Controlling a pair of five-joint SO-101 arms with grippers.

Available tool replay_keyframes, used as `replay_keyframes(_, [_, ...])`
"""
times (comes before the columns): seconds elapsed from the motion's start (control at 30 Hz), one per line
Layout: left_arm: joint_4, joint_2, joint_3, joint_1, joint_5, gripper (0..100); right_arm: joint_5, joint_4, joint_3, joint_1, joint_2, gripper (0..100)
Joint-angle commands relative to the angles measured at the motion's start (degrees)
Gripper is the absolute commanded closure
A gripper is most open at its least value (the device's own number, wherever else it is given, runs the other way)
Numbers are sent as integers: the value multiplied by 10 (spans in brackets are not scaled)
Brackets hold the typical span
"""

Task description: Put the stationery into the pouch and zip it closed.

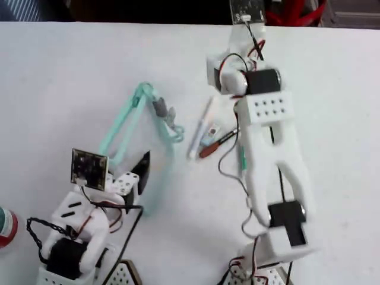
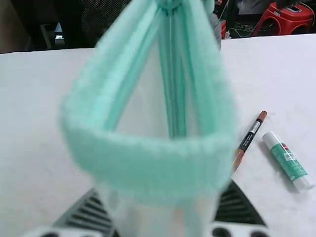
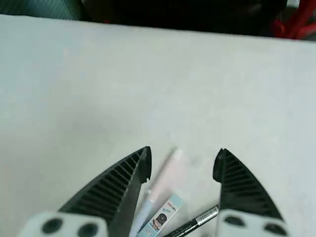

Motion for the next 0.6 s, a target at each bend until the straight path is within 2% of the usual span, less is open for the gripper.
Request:
replay_keyframes(0.0, [0, 4, -24, 7, -5, 834, -47, -12, -21, 15, 69, 790])
replay_keyframes(0.3, [-28, 4, 3, 7, -5, 834, -143, 50, -117, 22, 256, 793])
replay_keyframes(0.47, [-41, 4, 4, 3, -6, 834, -148, 128, -169, 4, 298, 794])
replay_keyframes(0.57, [-40, 4, 4, 4, -6, 834, -148, 141, -175, -6, 313, 794])
